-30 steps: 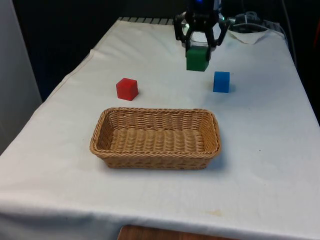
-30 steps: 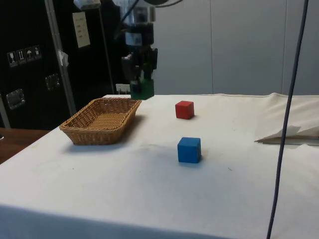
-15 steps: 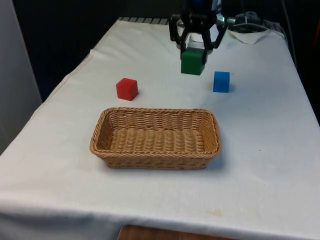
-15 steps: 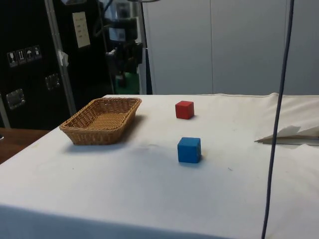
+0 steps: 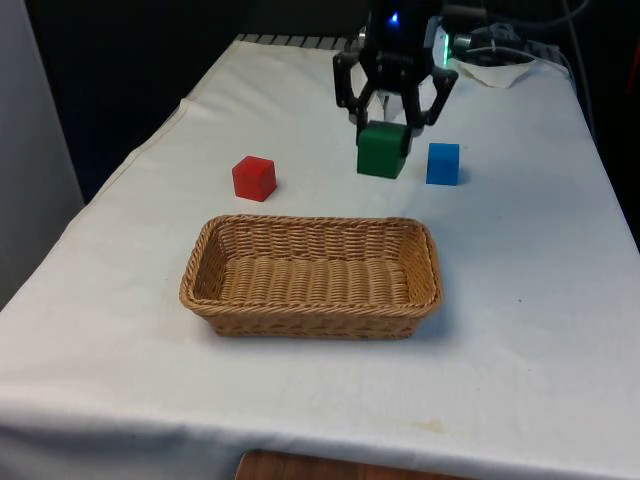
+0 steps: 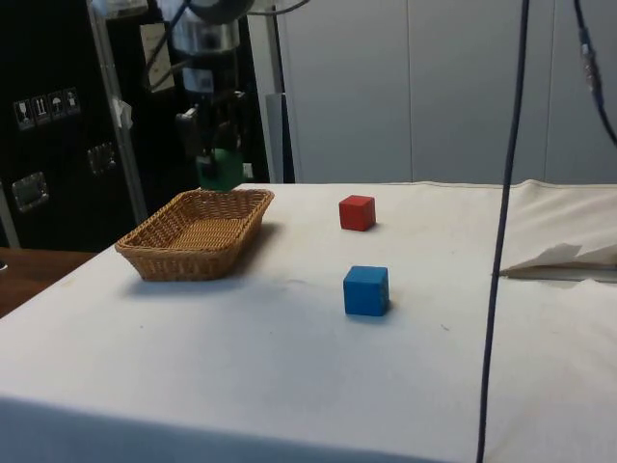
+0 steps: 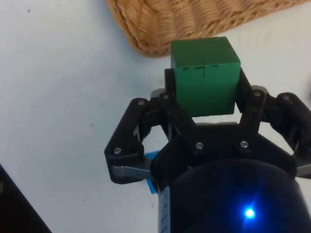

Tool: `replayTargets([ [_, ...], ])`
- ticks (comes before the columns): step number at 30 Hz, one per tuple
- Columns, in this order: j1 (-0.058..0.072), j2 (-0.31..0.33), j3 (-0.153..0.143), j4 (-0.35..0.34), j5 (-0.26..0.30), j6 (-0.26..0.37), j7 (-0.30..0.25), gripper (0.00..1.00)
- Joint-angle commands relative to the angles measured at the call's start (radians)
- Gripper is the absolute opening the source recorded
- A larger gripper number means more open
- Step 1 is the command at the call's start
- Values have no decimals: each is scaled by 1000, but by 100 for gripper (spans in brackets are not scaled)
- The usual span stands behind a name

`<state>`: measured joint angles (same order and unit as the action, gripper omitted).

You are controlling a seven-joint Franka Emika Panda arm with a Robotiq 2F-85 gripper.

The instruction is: Pick up exactly two blocks and place them into the basket.

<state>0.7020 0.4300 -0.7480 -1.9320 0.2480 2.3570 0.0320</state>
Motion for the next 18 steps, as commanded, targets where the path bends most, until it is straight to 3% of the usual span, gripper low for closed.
replayTargets([
  [1, -17, 27, 12, 31, 24, -13, -16, 0],
  [8, -33, 128, 11, 113, 90, -13, -46, 0],
  [9, -16, 114, -3, 89, 78, 0, -38, 0],
  [10, -35, 141, 11, 123, 98, -13, -50, 0],
  [15, -48, 217, 8, 183, 147, -12, -69, 0],
  [16, -26, 191, -6, 149, 129, 0, -59, 0],
  [17, -51, 231, 8, 194, 156, -11, -74, 0],
  [18, -53, 242, 7, 203, 164, -11, -77, 0],
])
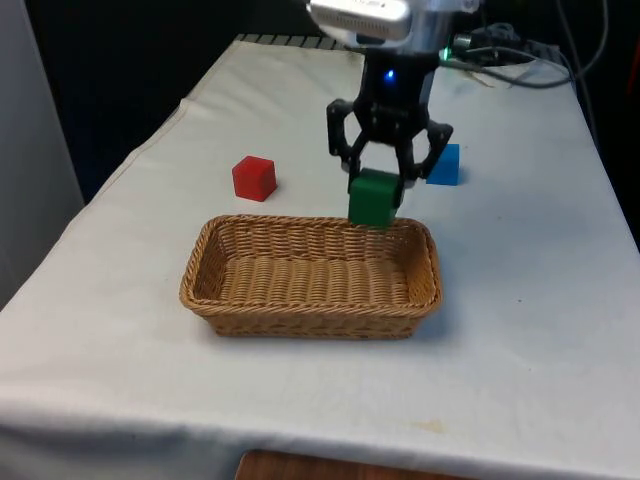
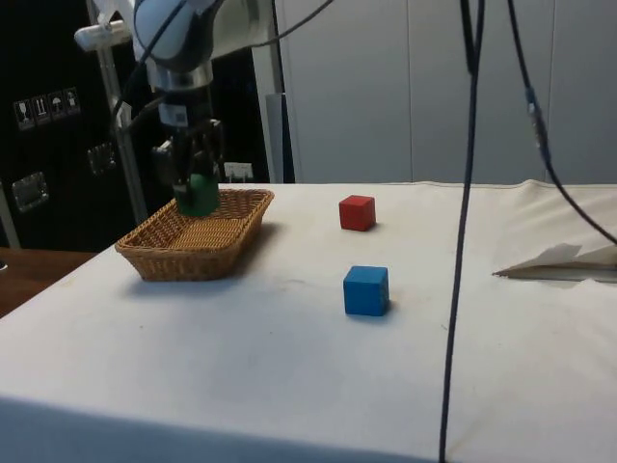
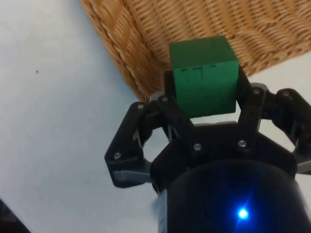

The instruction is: Pick up exactly two blocks and place them into the basket.

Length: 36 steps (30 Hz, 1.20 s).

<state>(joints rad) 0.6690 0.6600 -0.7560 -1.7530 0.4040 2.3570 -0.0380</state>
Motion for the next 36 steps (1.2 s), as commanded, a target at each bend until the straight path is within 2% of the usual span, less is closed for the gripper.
replayTargets([
  [1, -22, 24, 13, 33, 17, -12, -11, 0],
  [5, -44, 95, 5, 77, 77, -6, -51, 0],
  [6, -20, 87, -13, 56, 75, 0, -46, 0],
  [7, -47, 109, 1, 85, 92, -5, -61, 0],
  [9, -52, 137, -8, 100, 124, -5, -83, 0],
  [10, -58, 166, -17, 115, 158, -4, -107, 0],
  [13, -62, 206, -32, 139, 210, -6, -138, 0],
  [14, -49, 210, -45, 132, 217, 0, -140, 0],
  [15, -63, 217, -35, 145, 225, -7, -146, 0],
  [21, -67, 270, -47, 185, 284, -12, -164, 0],
  [22, -57, 266, -54, 174, 281, -2, -162, 0],
  [23, -68, 273, -46, 188, 288, -12, -164, 0],
  [24, -69, 280, -46, 192, 294, -11, -164, 0],
  [26, -70, 285, -47, 195, 301, -12, -165, 15],
  [29, -71, 290, -47, 199, 308, -12, -167, 44],
  [30, -71, 293, -47, 201, 311, -12, -167, 65],
  [31, -62, 290, -54, 190, 308, -3, -164, 75],
  [32, -72, 294, -47, 202, 312, -12, -167, 75],
  [34, -72, 295, -47, 203, 314, -12, -167, 95],
  [35, -72, 296, -47, 203, 315, -12, -167, 100],
  [36, -72, 296, -47, 204, 315, -12, -167, 100],
])
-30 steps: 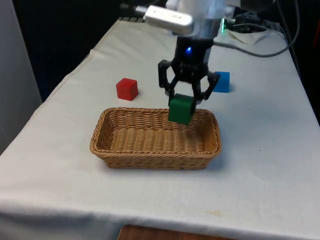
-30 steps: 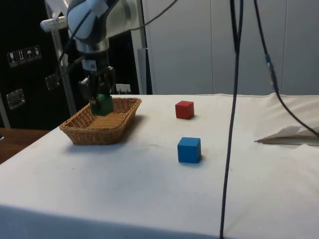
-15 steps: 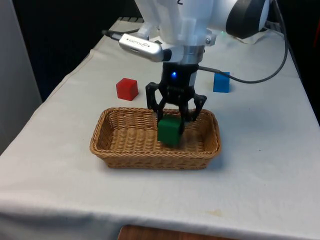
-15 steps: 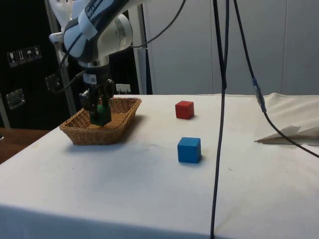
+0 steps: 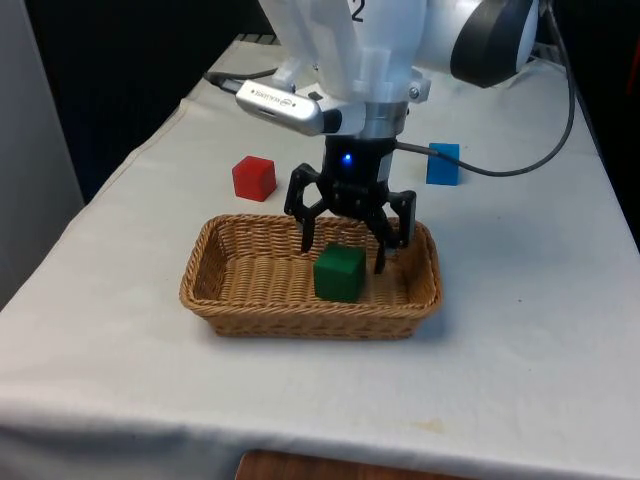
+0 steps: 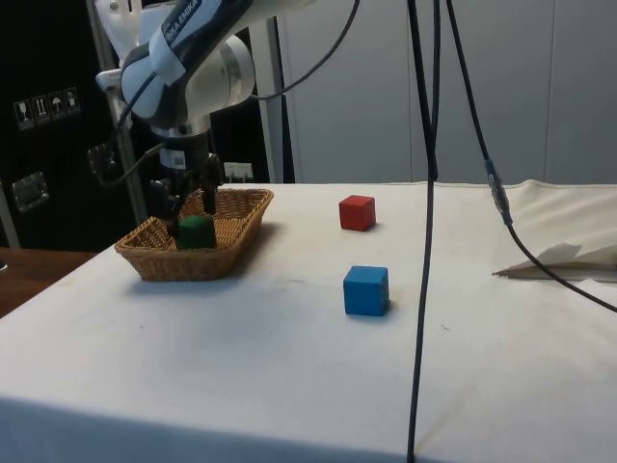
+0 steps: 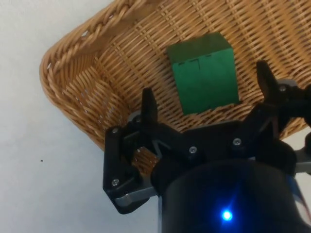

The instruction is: Pick up exactly two blocks and place them into the basket.

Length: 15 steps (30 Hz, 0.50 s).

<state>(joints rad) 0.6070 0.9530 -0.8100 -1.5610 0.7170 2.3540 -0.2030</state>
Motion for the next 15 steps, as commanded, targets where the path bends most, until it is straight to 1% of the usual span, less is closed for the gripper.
replayTargets([
  [1, -10, 4, 7, 12, 3, -9, -3, 100],
  [3, -10, 4, 7, 12, 3, -9, -3, 100],
  [4, -1, 1, 0, 1, 1, 0, 1, 100],
  [5, -10, 4, 7, 12, 4, -9, -3, 100],
  [9, 10, -15, -10, -2, -9, -27, 5, 100],
  [12, 32, -30, -27, -16, -12, -48, 5, 100],
  [13, 22, -21, -22, -2, -6, -49, 2, 100],
  [15, 55, -51, -42, -35, -24, -64, 10, 100],
])
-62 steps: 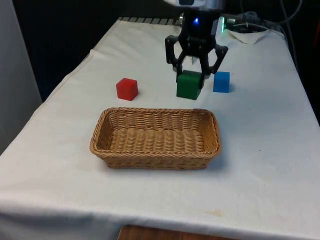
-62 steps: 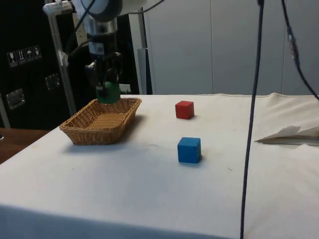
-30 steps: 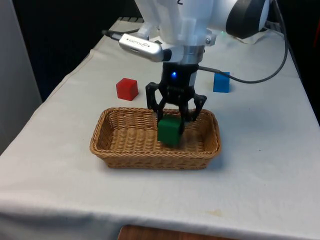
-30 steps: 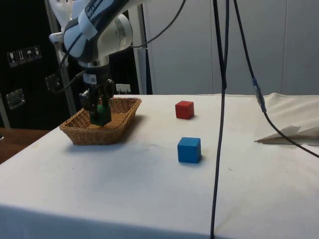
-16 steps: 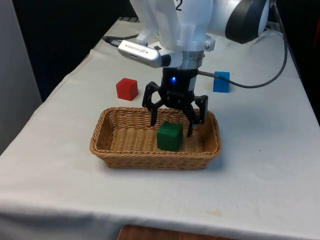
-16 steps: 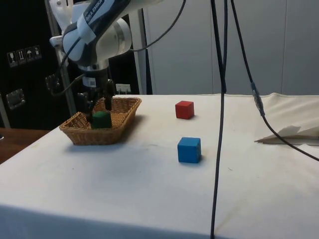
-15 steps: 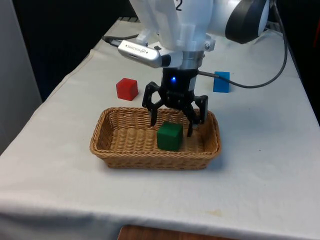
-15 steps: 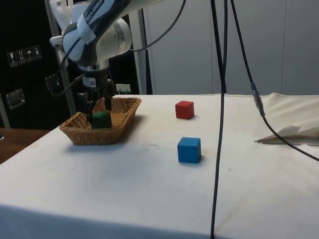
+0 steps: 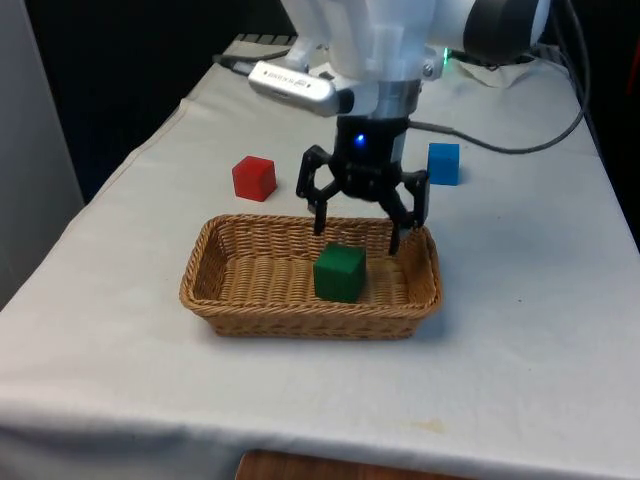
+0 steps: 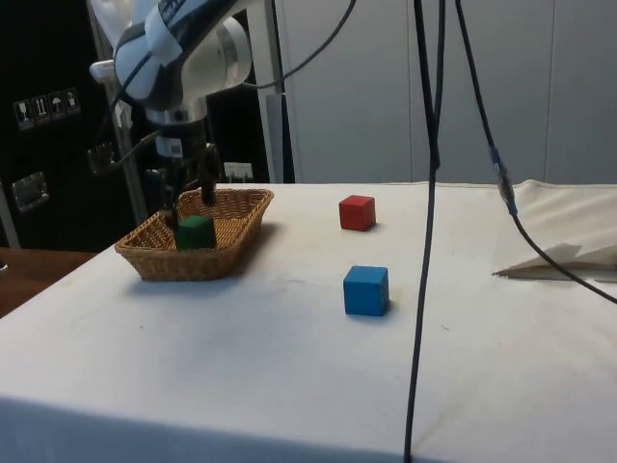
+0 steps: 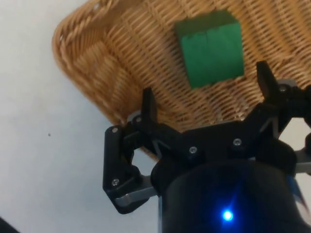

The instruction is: Pick up exactly two blocks and place them into the basket.

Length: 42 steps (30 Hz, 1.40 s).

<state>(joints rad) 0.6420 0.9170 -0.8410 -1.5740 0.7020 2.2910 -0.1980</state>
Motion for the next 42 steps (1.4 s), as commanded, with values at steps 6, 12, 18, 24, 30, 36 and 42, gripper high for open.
replayTargets([
  [6, 66, -86, -24, -85, -58, -4, 24, 100],
  [12, 92, -141, -24, -128, -102, 0, 46, 100],
  [18, 121, -201, -23, -177, -148, 5, 73, 100],
  [24, 150, -250, -22, -229, -181, 17, 95, 100],
  [30, 171, -272, -22, -263, -186, 33, 102, 100],
  [36, 193, -291, -23, -295, -187, 50, 108, 100],
  [42, 214, -308, -22, -321, -188, 61, 116, 100],
])
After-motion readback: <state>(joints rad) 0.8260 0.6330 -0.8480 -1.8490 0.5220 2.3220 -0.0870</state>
